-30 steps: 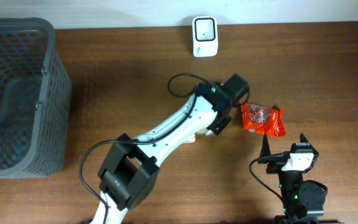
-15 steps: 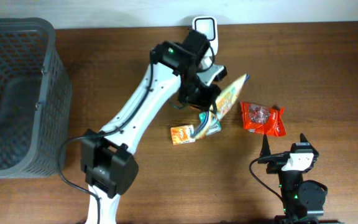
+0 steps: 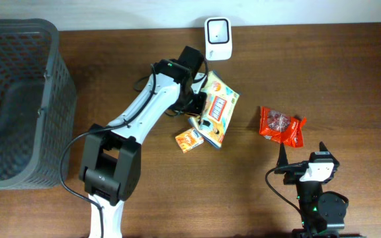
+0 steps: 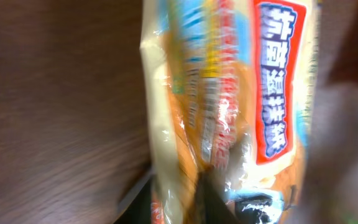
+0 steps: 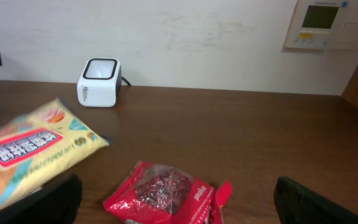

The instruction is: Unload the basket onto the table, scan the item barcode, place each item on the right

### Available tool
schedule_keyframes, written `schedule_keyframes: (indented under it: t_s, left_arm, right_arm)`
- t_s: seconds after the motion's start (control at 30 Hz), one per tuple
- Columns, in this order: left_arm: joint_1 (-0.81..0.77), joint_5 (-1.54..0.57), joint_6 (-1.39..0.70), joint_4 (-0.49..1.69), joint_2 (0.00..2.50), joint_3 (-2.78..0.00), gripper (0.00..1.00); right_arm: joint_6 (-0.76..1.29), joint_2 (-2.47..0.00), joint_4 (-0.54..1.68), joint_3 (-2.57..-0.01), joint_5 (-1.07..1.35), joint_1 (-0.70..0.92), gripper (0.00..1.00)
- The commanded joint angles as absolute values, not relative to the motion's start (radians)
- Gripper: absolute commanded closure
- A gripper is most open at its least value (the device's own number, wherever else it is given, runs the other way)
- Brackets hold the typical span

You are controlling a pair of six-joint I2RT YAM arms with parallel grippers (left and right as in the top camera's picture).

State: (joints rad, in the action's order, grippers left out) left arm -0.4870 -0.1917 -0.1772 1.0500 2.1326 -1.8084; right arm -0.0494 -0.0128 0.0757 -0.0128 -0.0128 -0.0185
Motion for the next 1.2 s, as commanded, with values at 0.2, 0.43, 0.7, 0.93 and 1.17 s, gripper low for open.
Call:
schedule_keyframes:
  t_s: [0.2,0.43,0.7,0.93,1.17]
  left_arm:
    - [-0.488,-0.027,-0.186,1.295,2.116,-2.154,0.55]
    - [-0.421,0.138,-0.223,1.613,2.095,-2.518,0.51]
    - [-0.200,0.078,-0.223,1.688,1.883,-2.590,0.01]
    - [-0.175,0.013,-0.209,1.608,1.883,-2.461,0.01]
    - [-0.176,-0.009,-0.209,1.525,1.885,-2.314,0.01]
  right_arm:
    - [-0.048,-0.009,0.081,-0.006,-0.014,-0.013,0.02]
    - [-0.048,-0.009,0.081,-0.006,-0.014,-0.013,0.02]
    - [-0.048,-0.009,0.081,-0.006,-0.014,-0.013,0.02]
    - [0.457,-0.009,-0.109,-0.006,0.756,-0.013,0.02]
    - [0.813,-0.010,-0.331,-0.035,0.588,-0.013,0.02]
